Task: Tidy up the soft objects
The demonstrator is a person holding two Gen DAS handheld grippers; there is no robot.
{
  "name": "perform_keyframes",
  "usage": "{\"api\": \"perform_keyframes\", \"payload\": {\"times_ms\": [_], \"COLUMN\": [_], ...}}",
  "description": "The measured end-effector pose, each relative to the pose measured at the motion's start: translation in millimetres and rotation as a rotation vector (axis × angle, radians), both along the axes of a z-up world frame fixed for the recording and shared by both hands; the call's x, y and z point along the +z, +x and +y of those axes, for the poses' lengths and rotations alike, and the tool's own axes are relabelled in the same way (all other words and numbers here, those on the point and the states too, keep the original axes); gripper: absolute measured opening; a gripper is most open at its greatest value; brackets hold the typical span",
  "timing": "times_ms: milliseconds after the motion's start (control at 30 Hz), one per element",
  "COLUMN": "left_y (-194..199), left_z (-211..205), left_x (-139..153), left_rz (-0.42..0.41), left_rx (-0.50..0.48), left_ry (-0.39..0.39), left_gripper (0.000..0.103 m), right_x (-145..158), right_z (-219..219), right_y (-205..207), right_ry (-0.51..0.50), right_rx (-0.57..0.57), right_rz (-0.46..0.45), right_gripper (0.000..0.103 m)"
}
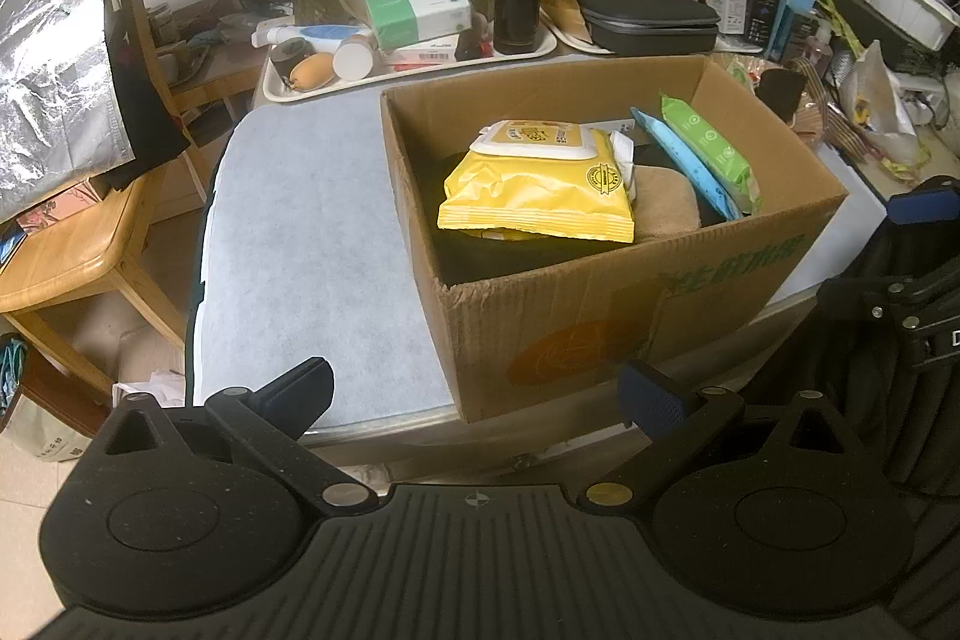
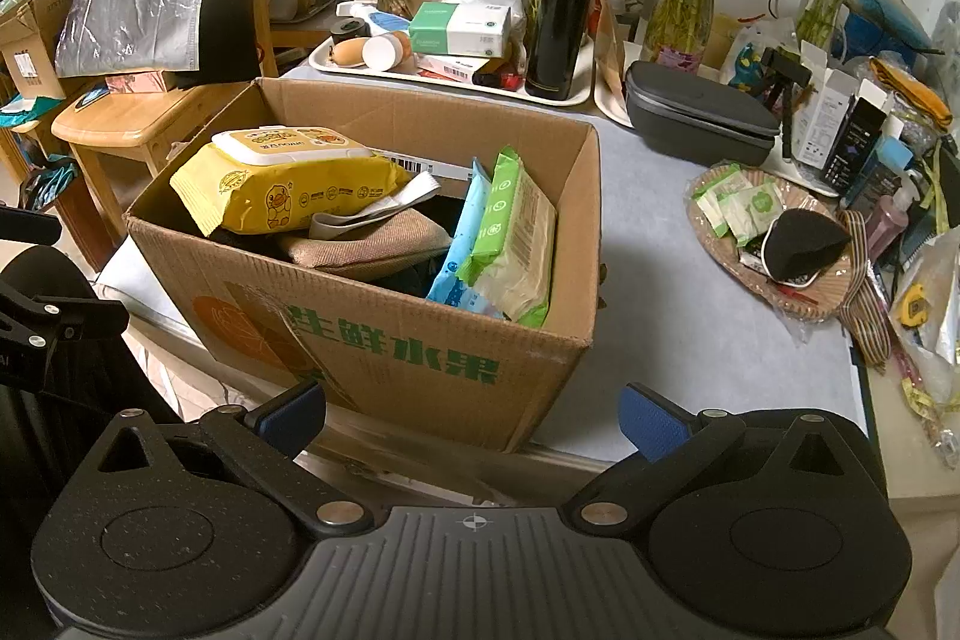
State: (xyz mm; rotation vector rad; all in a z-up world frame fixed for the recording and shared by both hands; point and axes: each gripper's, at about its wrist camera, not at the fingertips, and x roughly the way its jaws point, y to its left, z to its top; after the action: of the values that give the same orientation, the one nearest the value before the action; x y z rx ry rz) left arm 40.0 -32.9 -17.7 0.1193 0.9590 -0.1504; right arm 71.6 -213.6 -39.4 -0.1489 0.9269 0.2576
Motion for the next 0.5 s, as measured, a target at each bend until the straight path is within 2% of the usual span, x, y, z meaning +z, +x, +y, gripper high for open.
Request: {"api": "perform_keyframes", "payload": {"times_ms": [500], "left_y": [0.2], "left_z": [0.0], "left_x": [0.5], "left_rz": [0.0], "left_rx": [0.0], "left_ry": [0.001], "left_gripper": [0.103], "right_x": [0.6], "right_z": [-0.7], "right_y": [1.2], "right_ry": [0.003], "right_rx": [-0.008], "right_rz": [0.002], "right_gripper": [0.103]}}
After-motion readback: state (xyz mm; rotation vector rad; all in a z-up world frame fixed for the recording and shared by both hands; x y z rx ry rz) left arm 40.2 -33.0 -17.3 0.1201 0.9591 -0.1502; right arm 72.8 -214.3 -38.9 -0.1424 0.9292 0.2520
